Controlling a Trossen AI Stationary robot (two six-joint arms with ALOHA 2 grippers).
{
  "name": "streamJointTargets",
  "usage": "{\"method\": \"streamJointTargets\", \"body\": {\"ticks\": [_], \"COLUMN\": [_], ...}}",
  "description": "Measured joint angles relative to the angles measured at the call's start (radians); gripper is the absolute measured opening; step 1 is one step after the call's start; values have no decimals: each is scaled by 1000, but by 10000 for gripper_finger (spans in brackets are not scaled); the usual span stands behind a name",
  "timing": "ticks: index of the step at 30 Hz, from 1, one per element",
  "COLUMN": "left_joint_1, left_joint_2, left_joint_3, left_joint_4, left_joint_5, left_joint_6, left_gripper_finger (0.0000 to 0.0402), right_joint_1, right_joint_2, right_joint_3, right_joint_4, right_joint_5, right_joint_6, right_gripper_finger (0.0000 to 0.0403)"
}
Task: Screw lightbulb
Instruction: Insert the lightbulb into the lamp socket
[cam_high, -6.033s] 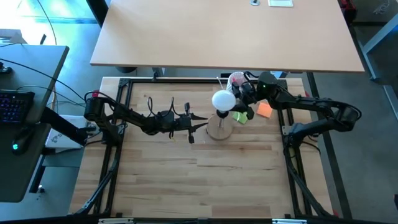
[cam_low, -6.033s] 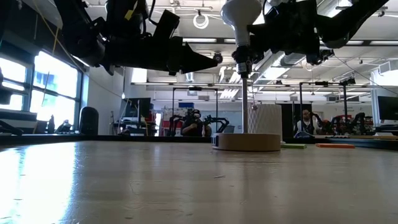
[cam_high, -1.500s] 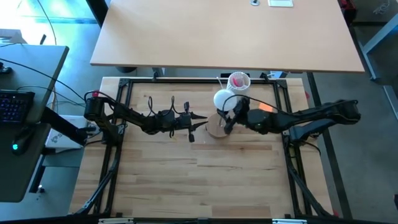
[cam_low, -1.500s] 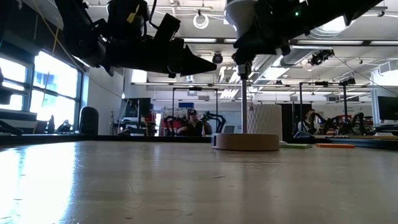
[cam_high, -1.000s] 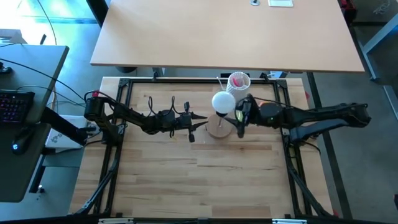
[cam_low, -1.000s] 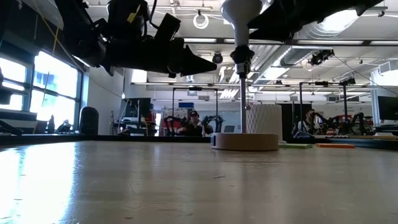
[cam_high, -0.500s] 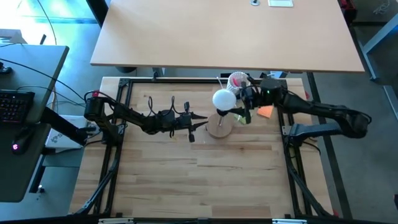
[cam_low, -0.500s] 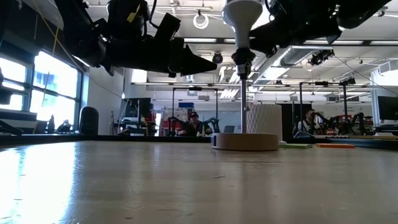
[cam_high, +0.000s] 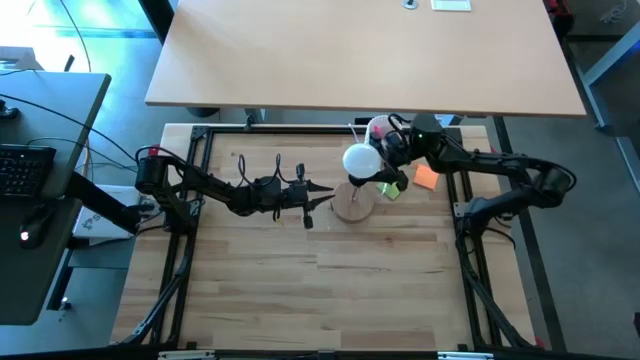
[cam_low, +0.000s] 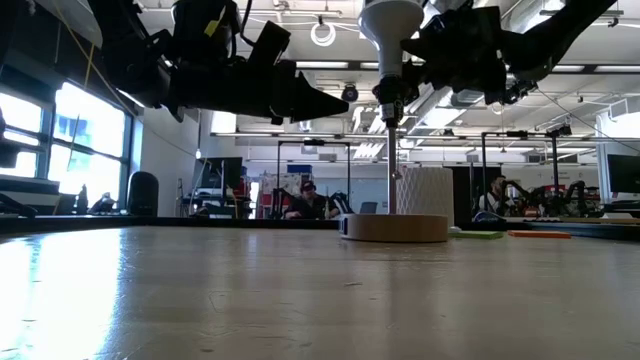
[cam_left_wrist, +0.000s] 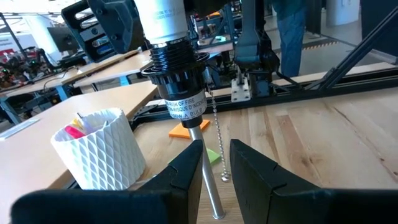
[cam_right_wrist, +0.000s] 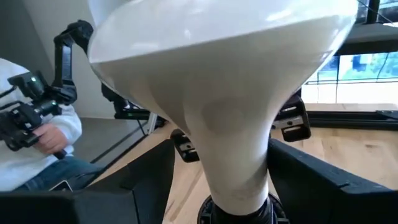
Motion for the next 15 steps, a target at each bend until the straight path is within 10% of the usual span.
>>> {"method": "streamJointTargets", "body": {"ticks": [15], "left_joint_1": [0], "left_joint_2": [0], "left_joint_3": [0], "left_joint_4": [-1], "left_joint_5": [0], "left_joint_6": [-1], "left_gripper_finger": [76], "right_joint_1": [-2], "right_joint_2": [23], "right_joint_3": [0], "right_joint_4": [35], "right_joint_5": [39], "right_joint_6": [16], "right_gripper_finger": [137]}}
